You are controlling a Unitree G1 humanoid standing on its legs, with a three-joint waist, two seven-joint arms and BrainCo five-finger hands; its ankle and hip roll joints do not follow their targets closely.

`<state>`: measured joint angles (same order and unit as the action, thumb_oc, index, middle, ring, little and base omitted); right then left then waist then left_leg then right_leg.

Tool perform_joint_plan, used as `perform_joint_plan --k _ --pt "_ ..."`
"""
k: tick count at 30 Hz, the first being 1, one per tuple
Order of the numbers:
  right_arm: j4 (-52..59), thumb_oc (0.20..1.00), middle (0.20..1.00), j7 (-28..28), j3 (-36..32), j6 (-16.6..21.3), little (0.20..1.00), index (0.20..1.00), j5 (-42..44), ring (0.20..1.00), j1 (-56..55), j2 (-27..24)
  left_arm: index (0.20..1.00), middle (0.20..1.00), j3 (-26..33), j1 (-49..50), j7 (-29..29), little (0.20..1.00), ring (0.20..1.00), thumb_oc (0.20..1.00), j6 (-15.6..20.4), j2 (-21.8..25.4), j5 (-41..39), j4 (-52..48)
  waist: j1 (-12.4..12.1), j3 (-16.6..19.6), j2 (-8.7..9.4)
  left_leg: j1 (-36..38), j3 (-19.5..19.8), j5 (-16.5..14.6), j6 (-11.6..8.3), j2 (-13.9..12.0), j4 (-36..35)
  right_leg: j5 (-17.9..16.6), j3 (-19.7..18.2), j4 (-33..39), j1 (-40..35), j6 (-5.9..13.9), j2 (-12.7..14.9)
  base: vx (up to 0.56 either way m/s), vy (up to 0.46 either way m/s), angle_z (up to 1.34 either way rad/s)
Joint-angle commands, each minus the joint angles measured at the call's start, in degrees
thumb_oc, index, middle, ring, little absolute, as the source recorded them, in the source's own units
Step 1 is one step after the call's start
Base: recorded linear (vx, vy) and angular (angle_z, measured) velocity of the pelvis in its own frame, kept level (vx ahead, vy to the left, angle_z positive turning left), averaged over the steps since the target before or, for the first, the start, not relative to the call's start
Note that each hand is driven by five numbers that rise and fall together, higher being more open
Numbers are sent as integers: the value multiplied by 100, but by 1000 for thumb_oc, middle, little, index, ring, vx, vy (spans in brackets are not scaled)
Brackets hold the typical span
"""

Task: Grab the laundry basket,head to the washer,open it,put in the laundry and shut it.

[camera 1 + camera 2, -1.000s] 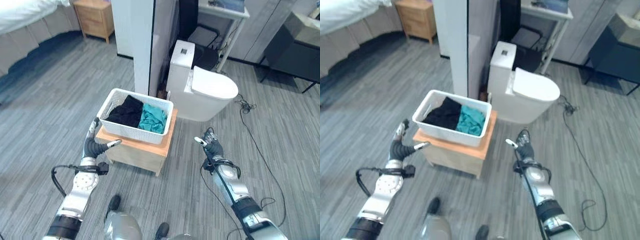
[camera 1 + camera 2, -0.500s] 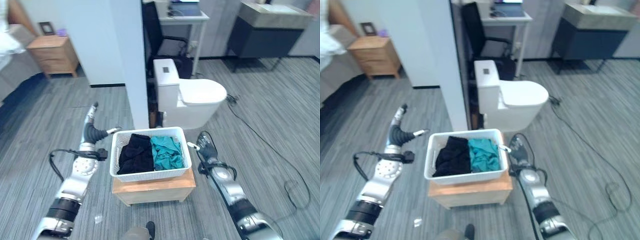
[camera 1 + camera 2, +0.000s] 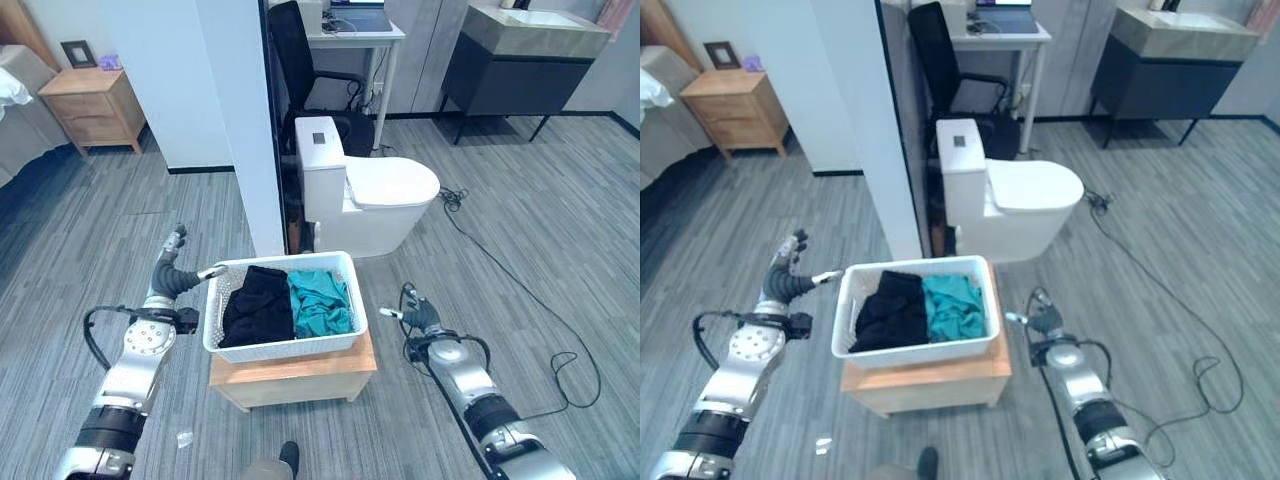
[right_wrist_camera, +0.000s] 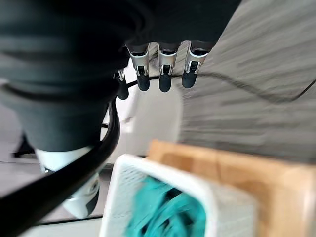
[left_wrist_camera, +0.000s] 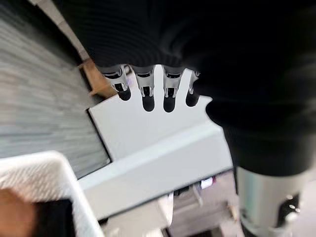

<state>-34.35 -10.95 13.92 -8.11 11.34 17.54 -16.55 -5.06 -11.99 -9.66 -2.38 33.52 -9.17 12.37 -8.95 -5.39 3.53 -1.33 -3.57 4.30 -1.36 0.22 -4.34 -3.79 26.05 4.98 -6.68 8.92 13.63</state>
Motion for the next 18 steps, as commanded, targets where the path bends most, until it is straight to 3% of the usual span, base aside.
perform_joint_plan --k 1,7,11,14,18 --pt "216 1000 1000 -95 -249 65 1000 1000 -342 1000 468 -220 1000 1000 -248 -980 168 1000 1000 1000 -13 166 -136 395 32 62 -82 -199 346 -455 71 -282 -66 113 -39 -530 111 82 313 -43 -26 19" --pt "35 1000 1000 -216 -398 112 1000 1000 -288 1000 555 -261 1000 1000 -502 -1428 133 1000 1000 1000 29 106 -76 653 103 -46 -106 -537 409 -326 44 -308 -66 107 -26 -478 348 56 271 -65 -24 10" --pt "-531 1000 1000 -301 -407 265 1000 1000 322 1000 873 -179 1000 1000 -620 -1598 69 1000 1000 1000 190 43 -358 755 110 -288 -215 -922 405 -228 -4 -294 -35 108 -121 -510 716 18 303 -107 12 7" --pt "-1038 1000 1000 -51 -307 348 1000 1000 818 1000 895 -168 1000 1000 -650 -1618 104 1000 1000 1000 231 128 -461 862 137 -351 -213 -1059 369 -191 -30 -278 -15 27 -184 -483 822 -5 317 -54 12 7" --pt "-2051 1000 1000 696 -122 135 1000 1000 450 1000 311 -370 1000 1000 -533 -1477 336 1000 1000 1000 212 390 -357 786 198 -325 -105 -1036 357 -215 -22 -280 3 -14 -230 -393 778 -2 295 4 -11 6"
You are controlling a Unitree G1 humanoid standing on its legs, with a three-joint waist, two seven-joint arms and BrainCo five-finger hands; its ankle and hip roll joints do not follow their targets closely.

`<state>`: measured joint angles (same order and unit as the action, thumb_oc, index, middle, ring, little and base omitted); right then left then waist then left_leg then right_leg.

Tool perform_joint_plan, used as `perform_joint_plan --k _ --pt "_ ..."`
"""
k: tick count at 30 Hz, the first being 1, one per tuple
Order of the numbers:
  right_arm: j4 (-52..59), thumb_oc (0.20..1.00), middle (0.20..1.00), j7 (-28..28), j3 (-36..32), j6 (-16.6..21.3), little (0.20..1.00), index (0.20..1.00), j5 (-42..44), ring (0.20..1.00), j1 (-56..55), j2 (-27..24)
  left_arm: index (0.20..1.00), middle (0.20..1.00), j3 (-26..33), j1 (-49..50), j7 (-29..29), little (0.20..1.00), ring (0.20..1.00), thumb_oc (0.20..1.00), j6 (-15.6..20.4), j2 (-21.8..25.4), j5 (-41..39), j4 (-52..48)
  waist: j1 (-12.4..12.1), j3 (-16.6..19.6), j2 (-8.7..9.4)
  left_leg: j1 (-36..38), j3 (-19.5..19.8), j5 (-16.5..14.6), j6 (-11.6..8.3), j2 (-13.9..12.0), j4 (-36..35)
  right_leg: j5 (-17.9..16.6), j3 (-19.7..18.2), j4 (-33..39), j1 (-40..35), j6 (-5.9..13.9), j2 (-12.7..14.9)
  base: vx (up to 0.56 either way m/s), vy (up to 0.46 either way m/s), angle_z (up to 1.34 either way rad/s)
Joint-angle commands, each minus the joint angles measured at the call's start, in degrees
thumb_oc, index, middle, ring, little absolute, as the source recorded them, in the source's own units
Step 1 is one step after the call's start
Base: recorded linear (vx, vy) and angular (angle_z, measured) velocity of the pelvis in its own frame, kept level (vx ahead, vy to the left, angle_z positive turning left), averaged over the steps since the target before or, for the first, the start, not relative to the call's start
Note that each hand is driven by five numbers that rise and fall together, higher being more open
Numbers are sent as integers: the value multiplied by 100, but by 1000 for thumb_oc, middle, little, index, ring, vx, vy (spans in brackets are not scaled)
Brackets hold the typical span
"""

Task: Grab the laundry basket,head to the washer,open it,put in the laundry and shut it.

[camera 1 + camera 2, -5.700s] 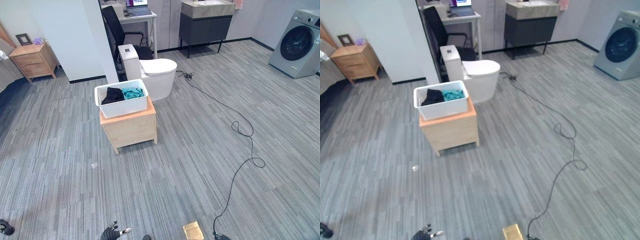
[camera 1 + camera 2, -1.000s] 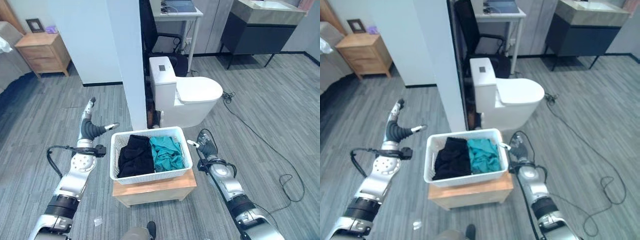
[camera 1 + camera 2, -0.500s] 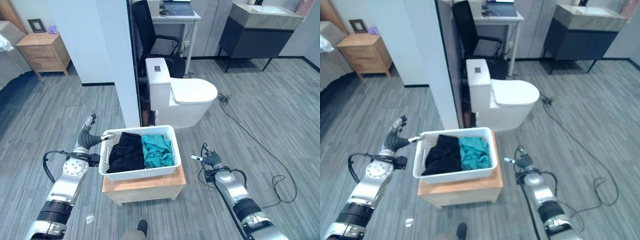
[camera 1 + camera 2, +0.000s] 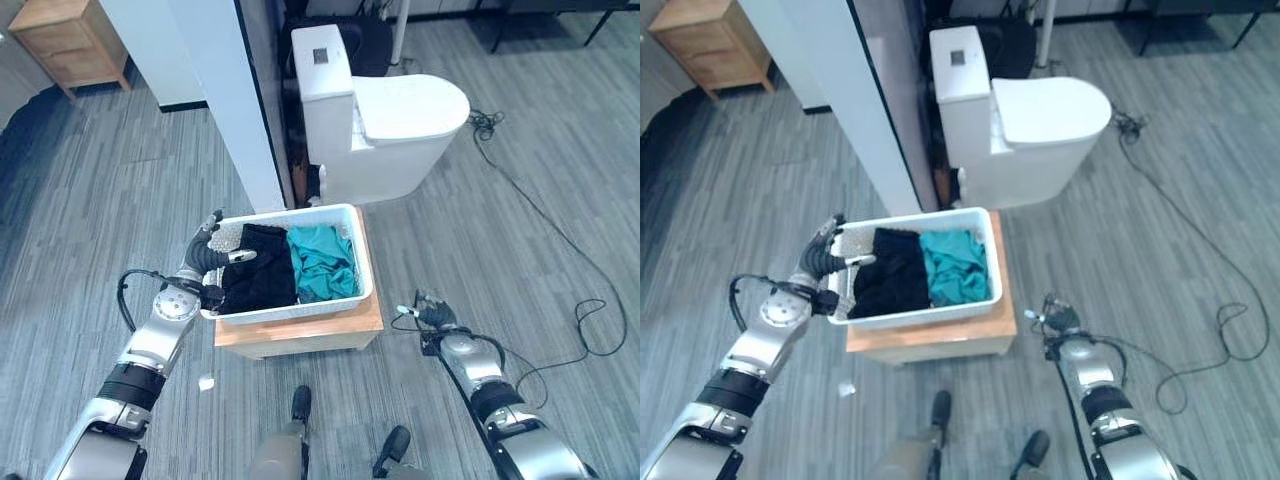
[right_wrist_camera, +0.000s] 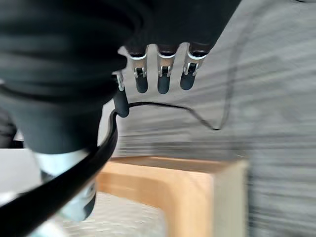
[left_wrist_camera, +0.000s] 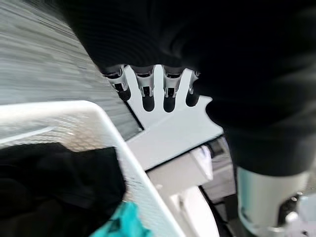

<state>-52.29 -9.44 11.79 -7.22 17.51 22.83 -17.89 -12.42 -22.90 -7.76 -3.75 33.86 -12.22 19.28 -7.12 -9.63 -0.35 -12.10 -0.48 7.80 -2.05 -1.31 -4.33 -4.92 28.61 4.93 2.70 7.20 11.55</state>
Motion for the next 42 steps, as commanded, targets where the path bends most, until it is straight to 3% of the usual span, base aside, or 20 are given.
perform_joint_plan --k 1,3,7,8,10,11,13,18,25,28,31,33,42 --pt "-257 1000 1000 546 91 46 1000 1000 -167 1000 -219 -236 1000 1000 204 -384 146 1000 1000 1000 350 356 -51 94 15 100 282 40 49 -565 47 -127 2 99 -486 -389 -160 170 504 14 -45 4" --pt "-1606 1000 1000 1320 -9 -11 1000 1000 -550 1000 -945 -333 1000 1000 414 -169 337 1000 1000 1000 384 566 218 161 56 148 425 137 46 -638 69 -118 20 171 -596 -372 -179 174 504 24 -48 -3" --pt "-2251 1000 1000 1986 170 -24 1000 1000 -973 1000 -1439 -430 1000 1000 361 -305 441 1000 1000 1000 427 622 419 423 94 179 529 135 76 -633 65 -110 11 230 -595 -373 -164 163 507 5 -33 -8" --pt "-2428 1000 1000 2076 -298 40 1000 1000 -412 1000 -1748 -572 1000 1000 437 -273 421 1000 1000 1000 443 591 481 526 183 219 596 114 96 -636 66 -96 6 227 -609 -363 -157 174 513 0 0 0" --pt "-2031 1000 1000 2046 -1018 183 1000 1000 767 1000 -1946 -755 1000 1000 667 -148 337 1000 1000 1000 444 665 492 623 314 258 642 122 59 -654 65 -94 -4 210 -680 -355 -109 190 504 -7 9 5" --pt "-2017 1000 1000 2041 -1019 176 1000 1000 773 1000 -1959 -757 1000 1000 664 -145 337 1000 1000 1000 443 661 493 622 307 262 640 122 55 -655 65 -95 -4 211 -685 -358 -106 189 504 0 0 0" --pt "-1752 1000 1000 1788 -1718 477 1000 1000 1426 1000 -2146 -861 1000 1000 953 130 235 1000 1000 1000 442 751 596 688 414 303 665 143 24 -697 74 -109 -7 204 -761 -336 -70 209 490 6 19 -23" --pt "-936 1000 1000 1378 -1912 598 1000 1000 1228 1000 -1968 -973 1000 1000 1179 419 217 1000 1000 1000 455 635 548 560 450 357 632 196 -5 -755 115 -109 -21 182 -844 -293 -47 213 486 5 7 -10" --pt "233 1000 1000 1074 -1652 712 1000 1000 1091 1000 -1176 -1419 1000 1000 962 325 235 1000 1000 1000 505 559 403 572 379 346 606 103 27 -749 152 -43 -10 125 -898 -239 51 203 520 -15 13 0" --pt "299 1000 1000 938 -1239 729 1000 1000 997 1000 -593 -1445 1000 1000 696 62 204 1000 1000 1000 540 501 207 669 299 263 600 -16 80 -706 169 -8 0 94 -909 -250 144 195 530 -60 17 2" --pt "578 1000 1000 851 -674 490 1000 1000 618 1000 -66 -1335 1000 1000 289 -329 248 1000 1000 1000 469 472 27 794 222 135 622 -169 157 -653 181 5 34 61 -897 -274 237 165 523 -61 -3 9" --pt "480 1000 1000 724 -291 355 1000 1000 519 1000 571 -1260 1000 1000 -141 -1005 200 1000 1000 1000 335 513 24 1165 167 -1 631 -319 214 -610 177 6 89 42 -887 -300 325 142 500 -62 -20 27" --pt "280 1000 1000 463 538 209 1000 1000 569 1000 2203 -1016 1000 1000 -783 -2792 -254 1000 1000 1000 240 709 -52 2227 60 -508 588 -545 275 -504 122 -39 227 17 -894 -379 466 88 430 -53 -16 9"
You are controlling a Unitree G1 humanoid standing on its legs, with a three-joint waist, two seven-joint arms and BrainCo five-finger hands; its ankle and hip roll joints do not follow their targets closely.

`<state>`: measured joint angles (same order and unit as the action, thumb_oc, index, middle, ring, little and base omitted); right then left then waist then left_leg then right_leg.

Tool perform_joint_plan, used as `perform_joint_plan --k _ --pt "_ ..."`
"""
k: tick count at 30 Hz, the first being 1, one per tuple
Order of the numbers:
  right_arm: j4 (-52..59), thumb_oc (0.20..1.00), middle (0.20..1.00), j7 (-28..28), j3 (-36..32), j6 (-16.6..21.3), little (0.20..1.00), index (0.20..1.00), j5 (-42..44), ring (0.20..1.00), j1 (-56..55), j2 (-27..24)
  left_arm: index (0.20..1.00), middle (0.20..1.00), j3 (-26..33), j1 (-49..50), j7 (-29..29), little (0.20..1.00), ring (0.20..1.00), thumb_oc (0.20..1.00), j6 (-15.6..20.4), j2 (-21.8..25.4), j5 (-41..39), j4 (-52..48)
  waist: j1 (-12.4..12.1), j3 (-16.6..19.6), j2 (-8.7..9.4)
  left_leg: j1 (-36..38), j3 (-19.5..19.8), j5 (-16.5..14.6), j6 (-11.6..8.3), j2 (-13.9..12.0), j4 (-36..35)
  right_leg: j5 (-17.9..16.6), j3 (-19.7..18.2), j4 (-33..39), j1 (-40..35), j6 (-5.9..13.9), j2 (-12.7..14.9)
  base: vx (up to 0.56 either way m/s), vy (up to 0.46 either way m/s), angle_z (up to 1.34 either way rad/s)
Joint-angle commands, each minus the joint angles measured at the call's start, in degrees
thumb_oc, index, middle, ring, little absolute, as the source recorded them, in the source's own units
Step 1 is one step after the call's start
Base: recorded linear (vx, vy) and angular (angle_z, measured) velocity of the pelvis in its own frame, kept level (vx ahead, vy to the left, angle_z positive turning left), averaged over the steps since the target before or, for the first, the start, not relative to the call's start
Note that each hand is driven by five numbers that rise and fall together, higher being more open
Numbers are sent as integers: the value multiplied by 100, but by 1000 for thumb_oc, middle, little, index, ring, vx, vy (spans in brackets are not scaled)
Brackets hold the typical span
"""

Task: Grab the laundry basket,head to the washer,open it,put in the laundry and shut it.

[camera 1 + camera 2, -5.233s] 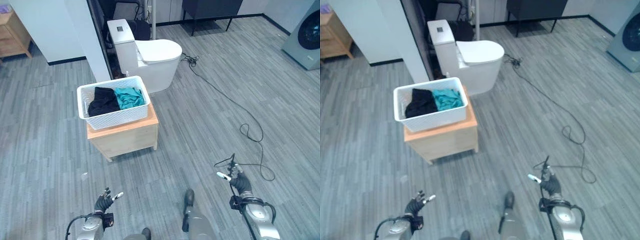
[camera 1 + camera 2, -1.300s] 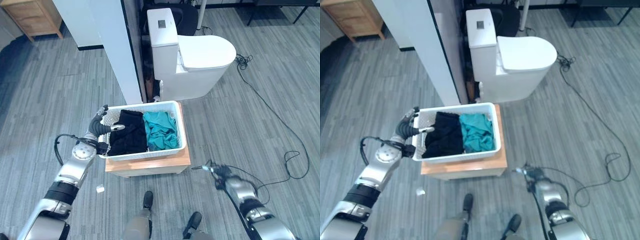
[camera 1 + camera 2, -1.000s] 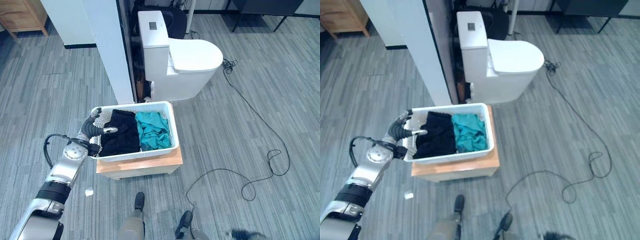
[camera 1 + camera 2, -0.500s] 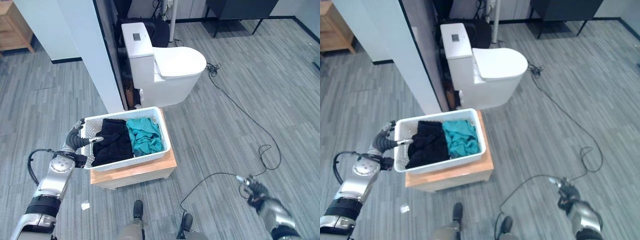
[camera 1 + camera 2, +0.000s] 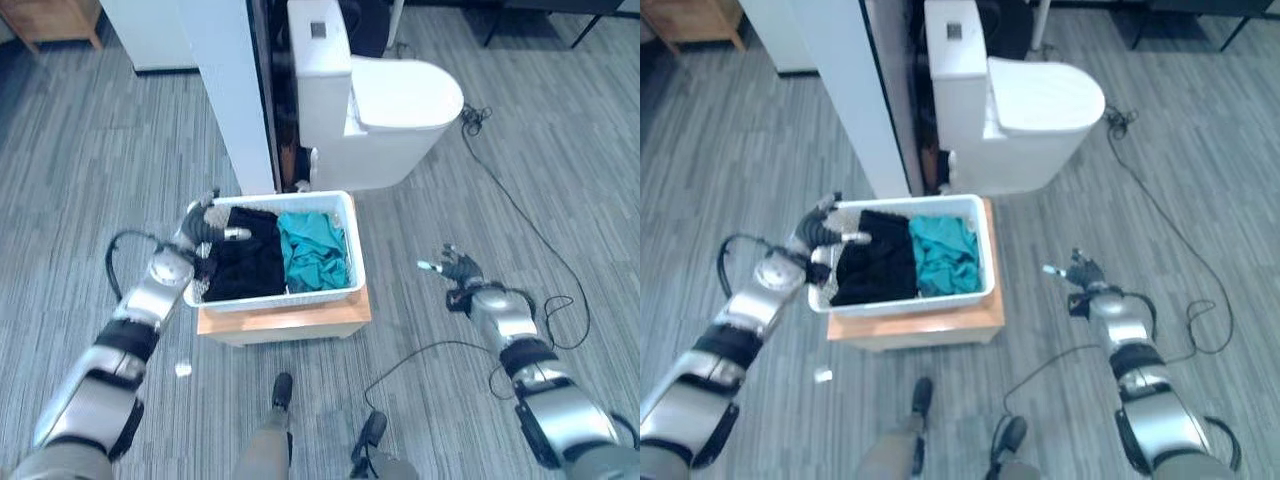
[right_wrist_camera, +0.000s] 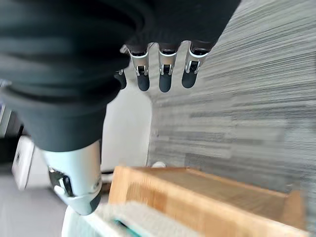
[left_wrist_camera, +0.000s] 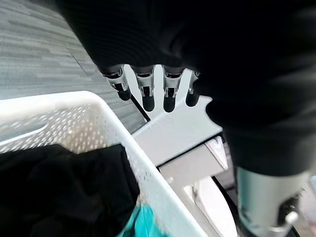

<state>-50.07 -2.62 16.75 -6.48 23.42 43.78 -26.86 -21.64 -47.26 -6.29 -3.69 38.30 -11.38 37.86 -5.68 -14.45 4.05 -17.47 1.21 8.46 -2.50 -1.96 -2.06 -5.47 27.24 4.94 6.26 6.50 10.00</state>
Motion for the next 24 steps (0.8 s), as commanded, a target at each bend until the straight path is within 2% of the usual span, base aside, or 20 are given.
perform_joint_plan --k 1,4,8,12,15,24 --pt "67 1000 1000 -271 97 158 1000 1000 4 1000 221 -103 1000 1000 171 -463 -492 1000 1000 1000 270 303 -167 471 -96 -66 145 -19 100 -566 160 21 13 63 -759 -372 114 157 580 -33 -21 1" --pt "314 1000 1000 -388 117 239 1000 1000 42 1000 311 -58 1000 1000 423 -461 -763 1000 1000 1000 353 487 -94 268 -110 -149 133 -39 67 -561 131 4 30 56 -760 -356 137 152 574 0 0 0" --pt "802 1000 1000 -461 25 314 1000 1000 -108 1000 198 -113 1000 1000 936 174 -876 1000 1000 1000 454 685 -52 -292 -181 -202 98 -116 34 -582 113 4 97 74 -763 -366 204 132 592 -1 -5 1" --pt "1304 1000 1000 -554 -54 369 1000 1000 -282 1000 74 -107 1000 1000 1266 562 -1047 1000 1000 1000 434 698 243 -522 -215 -256 37 -193 17 -562 91 5 115 96 -770 -412 299 114 611 -8 -26 -1" --pt "1539 1000 1000 -547 -134 377 1000 1000 -344 1000 -94 -88 1000 1000 1449 1016 -970 1000 1000 1000 451 600 322 -830 -229 -282 -19 -229 7 -534 75 -7 95 123 -783 -436 353 87 605 -21 -45 -1" --pt "1612 1000 1000 -591 142 309 1000 1000 -462 1000 221 91 1000 1000 1204 1137 -723 1000 1000 1000 312 540 136 -614 -248 -406 -165 -353 -8 -471 50 -110 179 159 -818 -467 489 13 519 -17 -27 -3"
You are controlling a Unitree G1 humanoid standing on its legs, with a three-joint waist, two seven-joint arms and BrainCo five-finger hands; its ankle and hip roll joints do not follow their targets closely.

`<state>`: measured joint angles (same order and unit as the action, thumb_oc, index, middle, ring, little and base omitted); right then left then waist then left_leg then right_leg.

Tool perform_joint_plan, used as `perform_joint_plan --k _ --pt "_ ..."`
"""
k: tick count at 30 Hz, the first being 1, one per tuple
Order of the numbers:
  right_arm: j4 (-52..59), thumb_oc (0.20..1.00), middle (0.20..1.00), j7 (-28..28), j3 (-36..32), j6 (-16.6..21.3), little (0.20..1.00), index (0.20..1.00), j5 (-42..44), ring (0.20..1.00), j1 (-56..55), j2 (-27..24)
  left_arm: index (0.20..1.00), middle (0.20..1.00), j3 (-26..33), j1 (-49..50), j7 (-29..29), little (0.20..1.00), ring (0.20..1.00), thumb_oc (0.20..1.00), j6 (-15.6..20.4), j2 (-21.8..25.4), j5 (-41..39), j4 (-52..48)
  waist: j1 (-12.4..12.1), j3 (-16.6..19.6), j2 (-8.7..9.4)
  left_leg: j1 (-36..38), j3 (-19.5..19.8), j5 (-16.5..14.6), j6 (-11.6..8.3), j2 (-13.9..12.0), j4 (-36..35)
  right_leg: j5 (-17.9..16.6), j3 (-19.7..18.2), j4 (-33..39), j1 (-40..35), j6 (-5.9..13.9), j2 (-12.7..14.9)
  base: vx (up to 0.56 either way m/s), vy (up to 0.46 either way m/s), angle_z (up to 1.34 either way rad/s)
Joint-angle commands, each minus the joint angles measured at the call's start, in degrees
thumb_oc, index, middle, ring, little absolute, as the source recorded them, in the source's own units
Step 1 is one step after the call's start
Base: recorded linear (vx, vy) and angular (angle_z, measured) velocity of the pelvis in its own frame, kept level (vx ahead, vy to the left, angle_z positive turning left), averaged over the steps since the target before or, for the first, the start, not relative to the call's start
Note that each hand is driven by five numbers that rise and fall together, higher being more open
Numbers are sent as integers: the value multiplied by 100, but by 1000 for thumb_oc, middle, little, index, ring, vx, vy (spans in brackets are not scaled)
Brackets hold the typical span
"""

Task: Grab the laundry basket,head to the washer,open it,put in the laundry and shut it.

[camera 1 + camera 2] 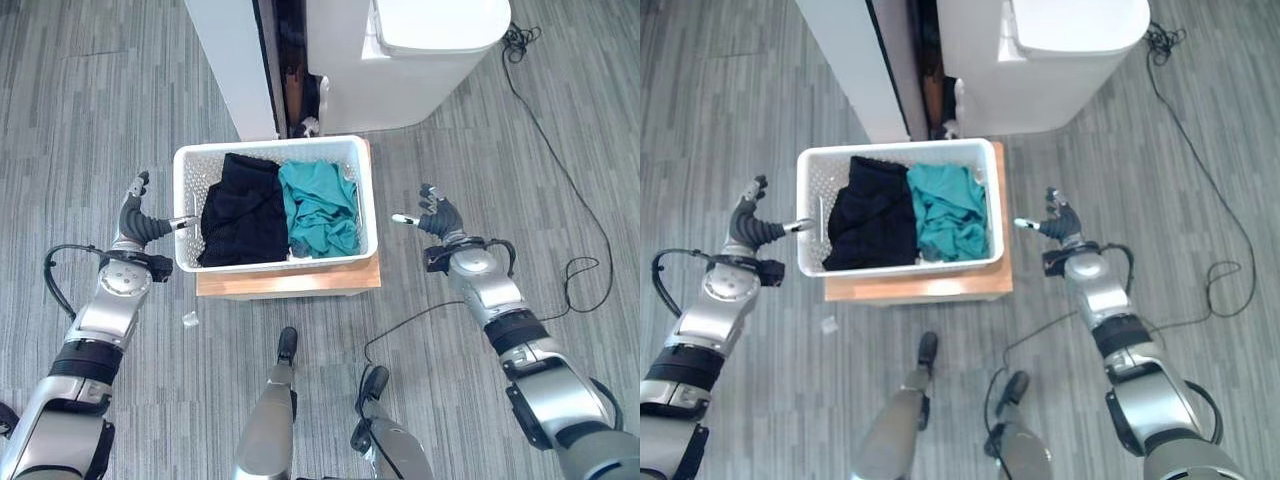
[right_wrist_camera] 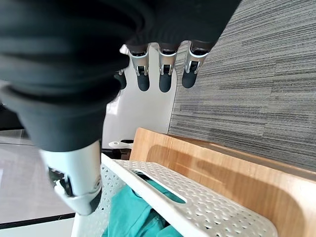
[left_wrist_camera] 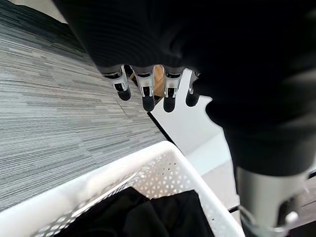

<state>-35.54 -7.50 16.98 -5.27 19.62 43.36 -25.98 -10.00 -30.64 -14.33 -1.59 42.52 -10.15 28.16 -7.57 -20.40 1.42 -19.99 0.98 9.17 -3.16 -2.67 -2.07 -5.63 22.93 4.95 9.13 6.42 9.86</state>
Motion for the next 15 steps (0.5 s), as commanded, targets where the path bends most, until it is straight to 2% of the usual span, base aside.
perform_joint_plan --k 1,6,11,15 --pt "183 1000 1000 -109 145 191 1000 1000 -65 1000 286 34 1000 1000 -27 -564 117 1000 1000 1000 77 128 -19 433 -52 174 88 -114 17 -538 115 -44 190 173 -386 -467 207 17 530 0 0 0" --pt "242 1000 1000 -143 293 194 1000 1000 -14 1000 418 182 1000 1000 -463 -1033 172 1000 1000 1000 -28 155 1 839 -31 126 73 -167 32 -536 107 -53 222 176 -382 -466 235 10 511 0 0 0" --pt "339 1000 1000 -270 563 257 1000 1000 51 1000 702 323 1000 1000 -1033 -2124 24 1000 1000 1000 -53 67 -55 1995 33 -12 70 -267 27 -515 99 -74 266 131 -433 -465 347 38 506 1 0 -1" --pt "570 1000 1000 -293 649 303 1000 1000 61 1000 683 413 1000 1000 -1195 -2478 21 1000 1000 1000 -21 33 -248 2528 51 -105 68 -363 1 -542 105 -74 364 106 -464 -498 417 54 530 2 0 -1"
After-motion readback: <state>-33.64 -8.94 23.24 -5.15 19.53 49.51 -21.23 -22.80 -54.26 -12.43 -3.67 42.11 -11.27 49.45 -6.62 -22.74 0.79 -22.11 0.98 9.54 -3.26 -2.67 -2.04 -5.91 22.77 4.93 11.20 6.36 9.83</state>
